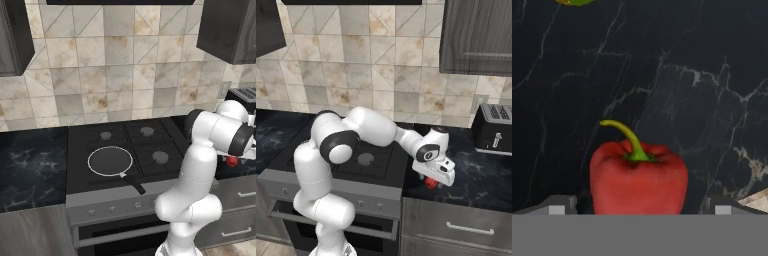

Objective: Put the bell pepper and corn in the pan. Then turn on the front left burner and set the heat to medium.

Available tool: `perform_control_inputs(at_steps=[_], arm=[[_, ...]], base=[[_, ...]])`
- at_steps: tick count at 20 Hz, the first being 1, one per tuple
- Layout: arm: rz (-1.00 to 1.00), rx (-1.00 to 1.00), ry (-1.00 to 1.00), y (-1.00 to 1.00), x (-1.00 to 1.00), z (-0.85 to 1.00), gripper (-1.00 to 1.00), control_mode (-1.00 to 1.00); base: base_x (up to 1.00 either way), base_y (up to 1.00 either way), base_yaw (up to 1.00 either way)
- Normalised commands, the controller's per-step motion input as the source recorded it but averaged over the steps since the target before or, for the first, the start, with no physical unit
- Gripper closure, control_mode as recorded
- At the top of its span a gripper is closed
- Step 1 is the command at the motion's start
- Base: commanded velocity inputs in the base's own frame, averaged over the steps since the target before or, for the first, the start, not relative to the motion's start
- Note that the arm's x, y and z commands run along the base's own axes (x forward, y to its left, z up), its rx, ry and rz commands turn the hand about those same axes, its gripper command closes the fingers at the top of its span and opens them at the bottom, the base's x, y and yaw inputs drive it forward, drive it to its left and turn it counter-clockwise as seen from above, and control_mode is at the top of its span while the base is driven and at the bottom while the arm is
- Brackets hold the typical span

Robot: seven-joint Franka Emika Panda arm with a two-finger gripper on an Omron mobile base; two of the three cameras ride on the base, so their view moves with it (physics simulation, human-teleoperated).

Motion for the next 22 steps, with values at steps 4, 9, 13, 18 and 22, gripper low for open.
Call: perform_control_inputs(at_steps=[4, 9, 13, 18, 22], arm=[[0.0, 0.0, 0.0, 0.0, 0.01, -0.04, -1.0, -1.0], [0.0, 0.0, 0.0, 0.0, 0.0, -0.01, -1.0, -1.0], [0.0, 0.0, 0.0, 0.0, 0.0, 0.0, -1.0, -1.0], [0.0, 0.0, 0.0, 0.0, 0.0, 0.0, 1.0, -1.0], [0.0, 0.0, 0.0, 0.0, 0.0, -0.01, 1.0, -1.0]], base=[[0.0, 0.0, 0.0], [0.0, 0.0, 0.0], [0.0, 0.0, 0.0], [0.0, 0.0, 0.0], [0.0, 0.0, 0.0]])
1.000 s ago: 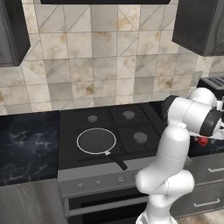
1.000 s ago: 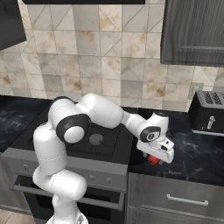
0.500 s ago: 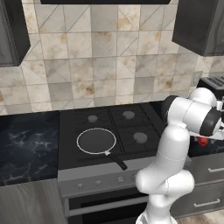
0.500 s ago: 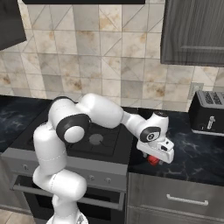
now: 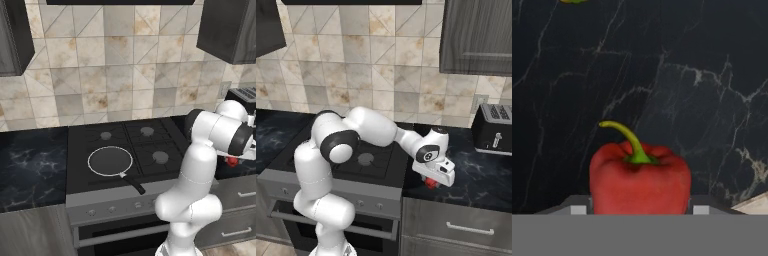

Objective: Put the bell pepper and corn in the pan. Then turn on the front left burner and set the heat to medium.

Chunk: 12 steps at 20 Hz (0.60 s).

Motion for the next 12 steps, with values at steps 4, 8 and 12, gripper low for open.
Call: perform_control_inputs(at_steps=[4, 8, 12], arm=[[0.01, 0.0, -0.06, 0.08, -0.29, 0.21, 1.0, -1.0], [0.05, 0.02, -0.23, 0.59, -0.43, 0.66, 1.0, -1.0], [0.07, 0.0, -0.14, 0.94, -0.14, 0.75, 1.0, -1.0]], base=[[0.0, 0.0, 0.0], [0.0, 0.0, 0.0], [0.0, 0.0, 0.0]])
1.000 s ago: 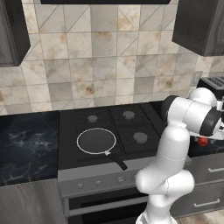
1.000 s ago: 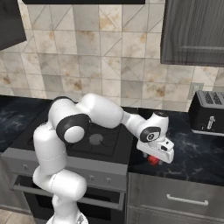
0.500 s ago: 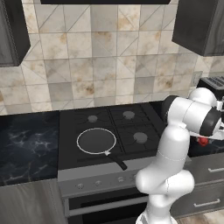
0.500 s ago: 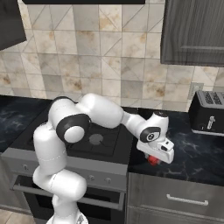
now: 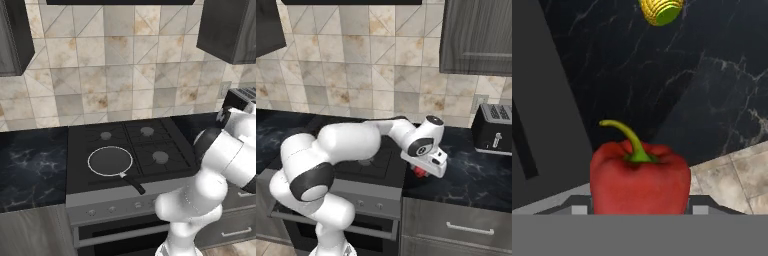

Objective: Put the bell pepper and corn in the pan. Then turn on the front left burner and set the heat to medium.

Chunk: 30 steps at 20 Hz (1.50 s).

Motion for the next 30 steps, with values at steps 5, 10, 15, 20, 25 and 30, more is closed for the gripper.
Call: perform_control_inputs(at_steps=[5, 10, 15, 20, 25, 30], arm=[[0.07, -0.02, -0.02, 1.0, 0.0, 0.76, 1.0, -1.0], [0.03, -0.02, 0.0, 1.0, 0.04, 0.41, 1.0, -1.0], [0.01, -0.03, 0.01, 1.0, 0.0, 0.12, 1.0, -1.0], [0.0, -0.01, 0.03, 1.0, 0.21, 0.06, 1.0, -1.0], [0.03, 0.0, 0.15, 0.86, 0.36, 0.17, 1.0, -1.0], [0.08, 0.0, 0.22, 0.65, 0.31, 0.05, 1.0, -1.0]], base=[[0.0, 0.0, 0.0], [0.0, 0.0, 0.0], [0.0, 0.0, 0.0], [0.0, 0.0, 0.0], [0.0, 0.0, 0.0], [0.0, 0.0, 0.0]])
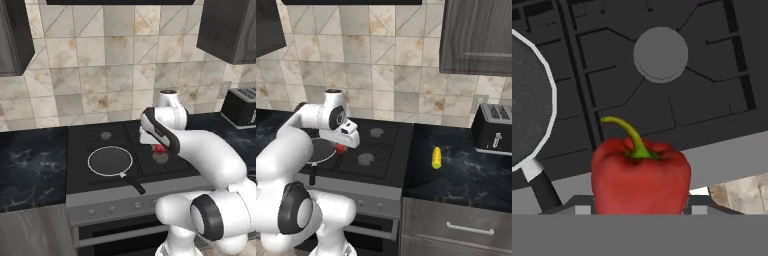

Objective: Put the bell pepper and corn in the pan. Then turn on the front left burner and set the heat to medium.

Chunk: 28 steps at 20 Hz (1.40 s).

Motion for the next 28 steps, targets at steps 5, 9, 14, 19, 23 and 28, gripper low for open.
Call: perform_control_inputs(at_steps=[5, 9, 14, 19, 23, 28], arm=[[0.03, -0.05, 0.21, 0.33, 0.33, 0.0, 1.0, -1.0], [0.06, 0.0, 0.12, 0.08, 0.16, -0.04, 1.0, -1.0], [0.08, 0.0, 0.02, 0.19, 0.0, -0.23, 1.0, -1.0], [0.1, 0.04, -0.01, 0.43, 0.03, -0.5, 1.0, -1.0], [0.09, 0.14, -0.1, 0.34, 0.19, -0.25, 1.0, -1.0], [0.08, 0.1, -0.05, 0.44, 0.19, -0.08, 1.0, -1.0]], base=[[0.0, 0.0, 0.0], [0.0, 0.0, 0.0], [0.0, 0.0, 0.0], [0.0, 0.0, 0.0], [0.0, 0.0, 0.0], [0.0, 0.0, 0.0]])
